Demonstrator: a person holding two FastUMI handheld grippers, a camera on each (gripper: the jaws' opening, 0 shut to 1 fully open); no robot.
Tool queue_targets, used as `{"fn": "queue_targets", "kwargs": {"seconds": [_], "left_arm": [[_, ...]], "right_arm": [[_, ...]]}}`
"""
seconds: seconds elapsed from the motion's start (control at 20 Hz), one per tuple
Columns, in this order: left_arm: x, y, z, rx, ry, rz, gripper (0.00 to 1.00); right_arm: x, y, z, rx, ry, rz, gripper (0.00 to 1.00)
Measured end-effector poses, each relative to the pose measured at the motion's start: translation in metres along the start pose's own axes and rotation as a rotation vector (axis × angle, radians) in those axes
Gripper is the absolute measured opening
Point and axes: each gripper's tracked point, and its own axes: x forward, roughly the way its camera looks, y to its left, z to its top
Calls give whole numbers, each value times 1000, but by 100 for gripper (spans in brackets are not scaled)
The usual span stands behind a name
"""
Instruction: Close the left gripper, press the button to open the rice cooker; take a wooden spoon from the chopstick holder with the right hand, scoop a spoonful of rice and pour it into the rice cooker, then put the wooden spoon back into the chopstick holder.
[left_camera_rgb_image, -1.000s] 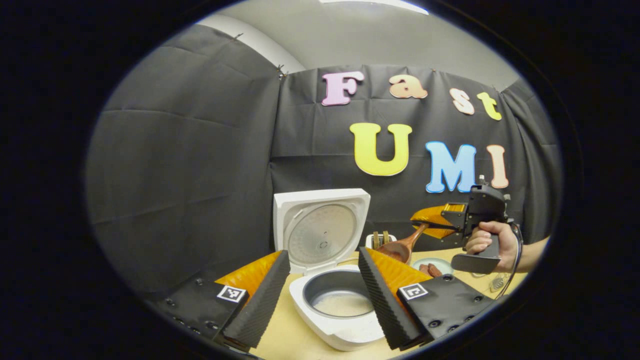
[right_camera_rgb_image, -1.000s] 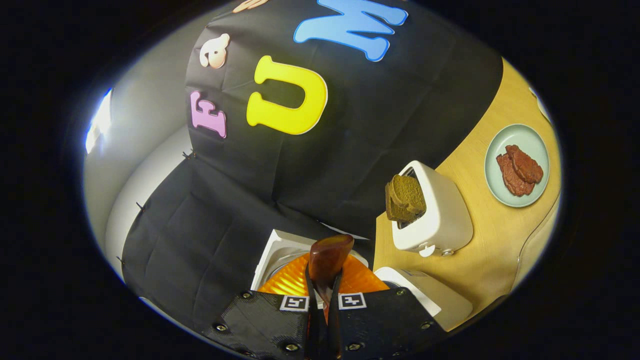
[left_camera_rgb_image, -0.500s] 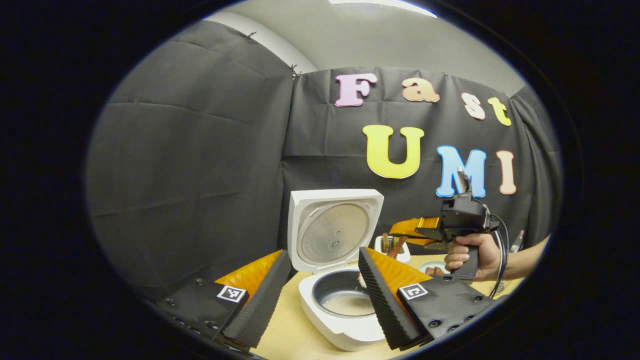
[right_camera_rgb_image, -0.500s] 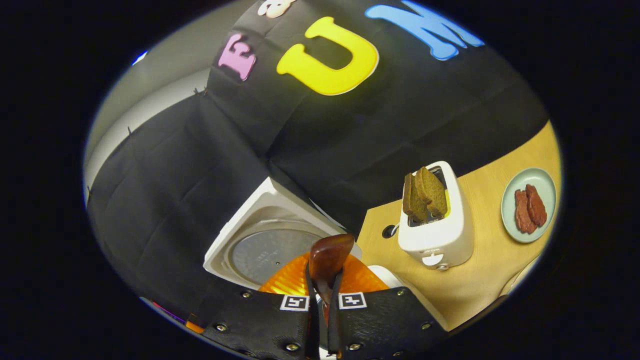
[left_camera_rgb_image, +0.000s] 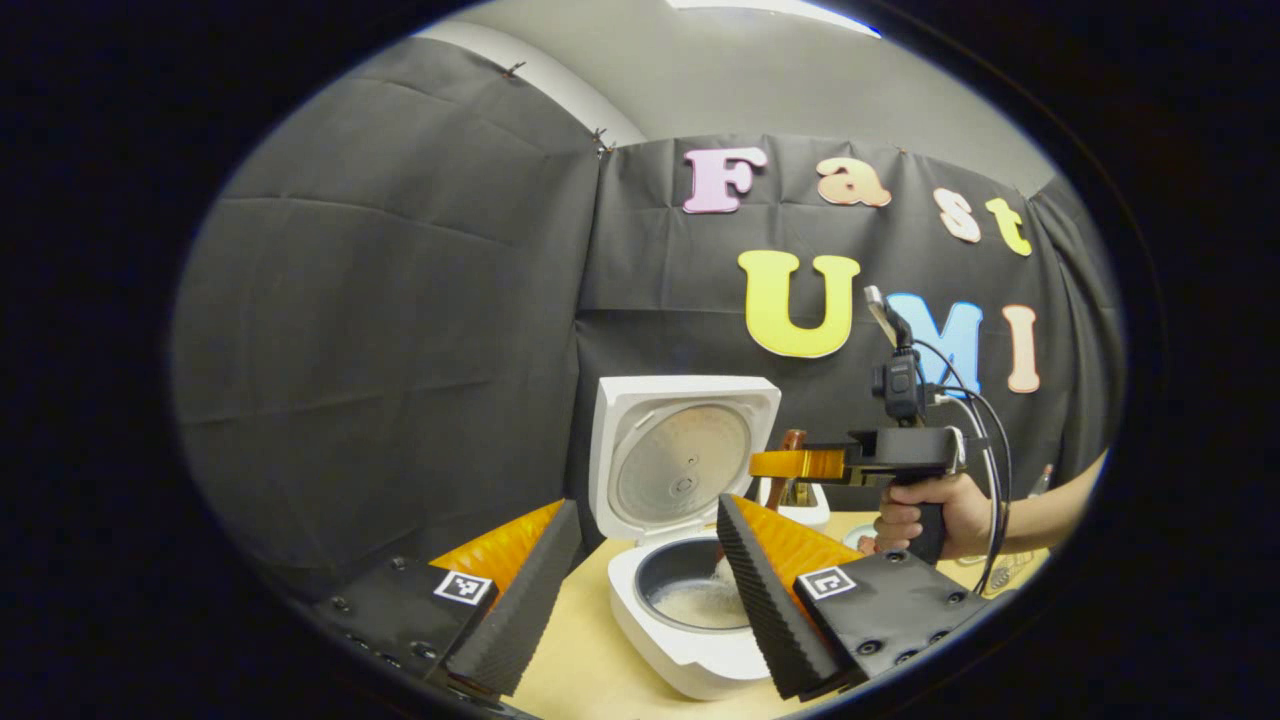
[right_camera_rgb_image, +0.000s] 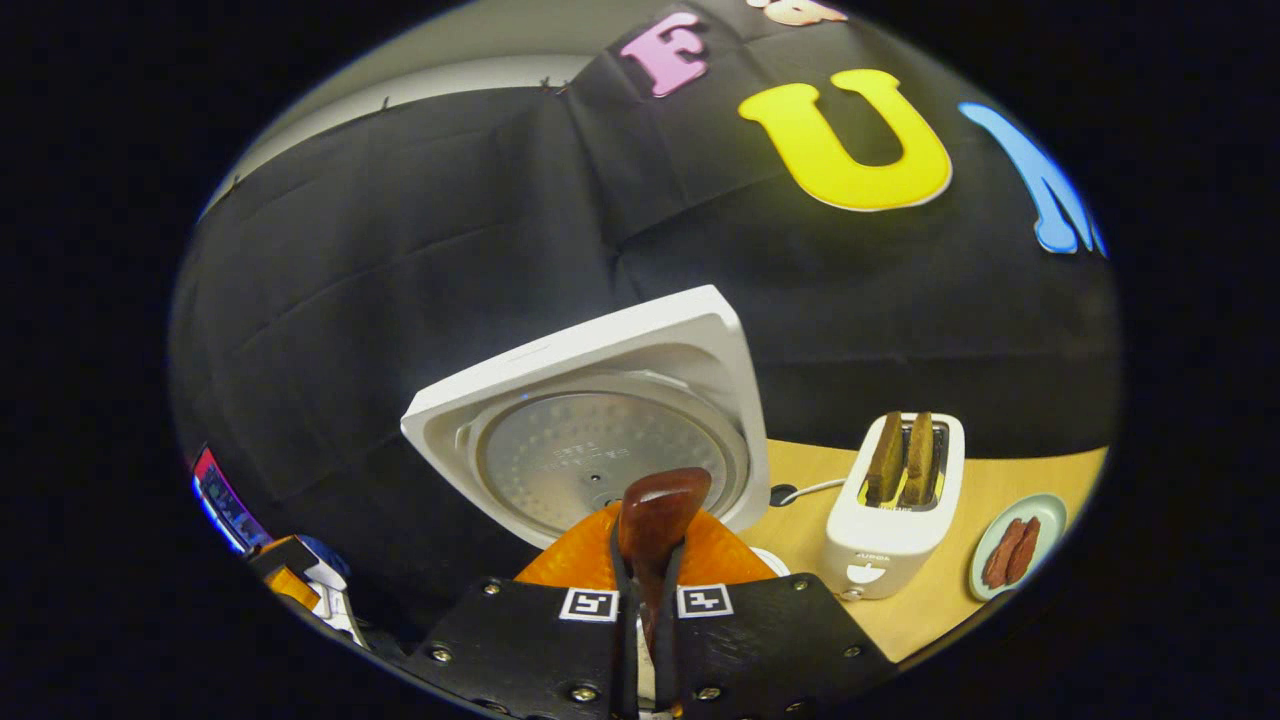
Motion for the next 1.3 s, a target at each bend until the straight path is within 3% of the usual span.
{"fn": "queue_targets", "kwargs": {"seconds": [0.35,0.55,0.75,1.05,1.3], "left_arm": [[-6,1,-11,-2,10,6,92],[-6,0,-12,-8,5,7,92],[-9,1,-12,-20,4,3,92],[-10,-15,1,-34,-7,-44,95],[2,-61,8,-47,-5,-113,92]], "right_arm": [[-12,55,-6,-553,0,127,7],[-17,65,-10,-623,-3,157,7],[-23,53,12,-434,-68,107,7],[-49,-5,44,163,-127,80,7],[-97,-42,54,414,-201,55,7]]}}
